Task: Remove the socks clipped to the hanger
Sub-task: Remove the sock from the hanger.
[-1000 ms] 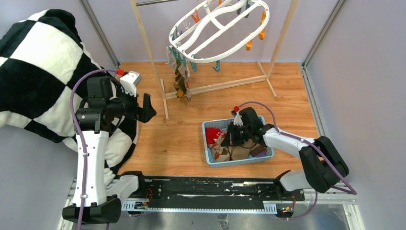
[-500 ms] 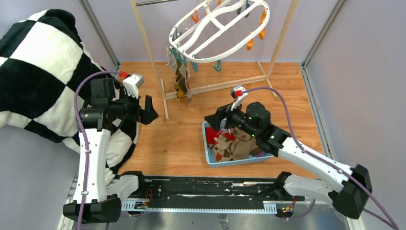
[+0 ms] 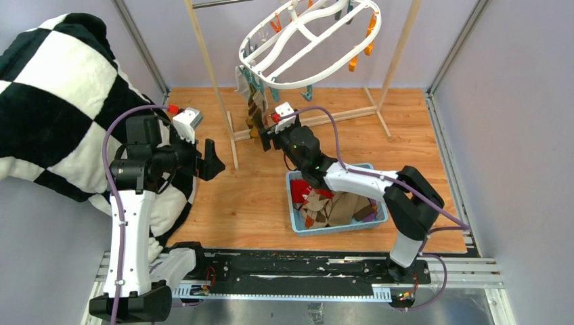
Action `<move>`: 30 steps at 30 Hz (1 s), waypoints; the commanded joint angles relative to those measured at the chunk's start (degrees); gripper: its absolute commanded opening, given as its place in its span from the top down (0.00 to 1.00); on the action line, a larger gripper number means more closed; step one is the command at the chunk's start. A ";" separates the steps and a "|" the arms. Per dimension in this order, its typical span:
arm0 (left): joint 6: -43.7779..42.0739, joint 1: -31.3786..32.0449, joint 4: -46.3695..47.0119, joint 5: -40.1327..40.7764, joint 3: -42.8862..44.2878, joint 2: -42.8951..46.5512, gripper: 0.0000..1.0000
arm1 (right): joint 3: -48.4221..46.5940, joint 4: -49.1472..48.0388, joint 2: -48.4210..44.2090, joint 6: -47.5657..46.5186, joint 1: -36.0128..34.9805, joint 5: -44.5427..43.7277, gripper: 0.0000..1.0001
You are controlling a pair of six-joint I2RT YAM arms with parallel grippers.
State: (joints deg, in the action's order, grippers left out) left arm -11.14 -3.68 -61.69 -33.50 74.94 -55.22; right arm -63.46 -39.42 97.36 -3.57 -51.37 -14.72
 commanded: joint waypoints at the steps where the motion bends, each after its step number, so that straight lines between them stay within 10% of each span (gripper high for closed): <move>1: 0.37 -0.40 0.43 -2.55 -1.01 0.59 0.00 | -6.54 -7.17 4.55 -5.22 -0.36 -5.61 0.26; 6: 0.16 -0.38 0.34 -3.52 -1.04 0.47 0.00 | -6.75 -5.11 3.43 -2.59 -0.22 3.28 0.79; 10: 0.38 -0.35 0.43 -7.68 -1.84 0.23 0.00 | -2.50 -4.23 -2.53 3.79 -0.14 10.30 0.99; 21: -0.01 -0.36 0.43 -23.60 -0.94 -2.48 0.00 | 9.98 -12.58 -16.50 29.14 1.65 40.37 1.00; 30: 1.48 2.66 0.34 -31.77 2.07 -6.53 0.00 | 15.25 -24.46 -19.43 50.99 4.64 47.86 0.98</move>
State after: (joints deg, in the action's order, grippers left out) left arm -10.46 -3.18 -61.52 -59.42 75.22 -60.05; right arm -50.02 -56.16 80.14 34.76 -47.75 26.70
